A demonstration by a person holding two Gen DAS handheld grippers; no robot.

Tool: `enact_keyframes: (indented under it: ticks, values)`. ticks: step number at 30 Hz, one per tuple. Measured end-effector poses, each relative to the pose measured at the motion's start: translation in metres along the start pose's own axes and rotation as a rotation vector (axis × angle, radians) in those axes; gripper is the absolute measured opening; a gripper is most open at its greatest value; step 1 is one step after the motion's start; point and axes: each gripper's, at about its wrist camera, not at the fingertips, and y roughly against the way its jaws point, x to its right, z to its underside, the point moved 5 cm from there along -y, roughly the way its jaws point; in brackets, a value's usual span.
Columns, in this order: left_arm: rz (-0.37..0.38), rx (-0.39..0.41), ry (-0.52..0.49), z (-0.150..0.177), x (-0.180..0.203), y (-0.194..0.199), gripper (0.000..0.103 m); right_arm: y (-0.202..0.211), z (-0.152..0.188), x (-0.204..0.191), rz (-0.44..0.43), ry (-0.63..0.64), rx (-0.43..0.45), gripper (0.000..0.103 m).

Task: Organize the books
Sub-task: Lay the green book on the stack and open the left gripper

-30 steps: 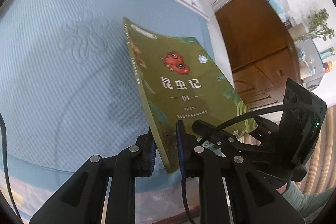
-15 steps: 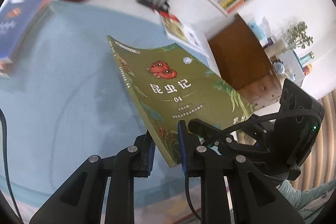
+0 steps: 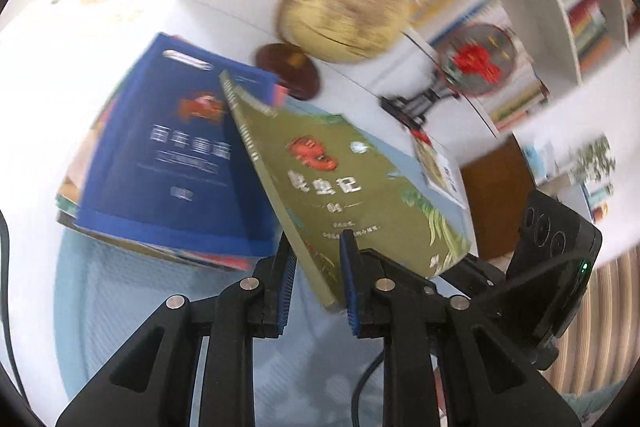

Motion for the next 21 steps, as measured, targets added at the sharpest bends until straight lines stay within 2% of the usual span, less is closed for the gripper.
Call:
enact_keyframes:
  ticks: [2, 6, 11, 17, 19, 21]
  values:
    - [-0.020, 0.018, 0.007, -0.007, -0.012, 0.000, 0.017, -0.015, -0.009, -0.005, -0.025, -0.022, -0.014, 0.042]
    - [-0.004, 0.017, 0.072, -0.021, -0.047, -0.002, 0.017, -0.043, -0.025, -0.018, 0.022, -0.007, -0.036, 0.042]
    - [-0.018, 0.005, 0.108, -0.032, -0.082, -0.004, 0.017, -0.071, -0.029, -0.032, 0.024, -0.017, -0.082, 0.043]
    - [-0.077, 0.021, 0.163, -0.036, -0.119, 0.002, 0.017, -0.108, -0.020, -0.039, -0.001, -0.013, -0.184, 0.051]
    - [-0.111, 0.037, 0.161, -0.038, -0.126, 0.007, 0.017, -0.108, -0.017, -0.041, -0.016, -0.017, -0.182, 0.058]
    - [-0.119, 0.047, 0.164, -0.038, -0.132, 0.013, 0.020, -0.107, -0.015, -0.042, -0.037, -0.017, -0.198, 0.060]
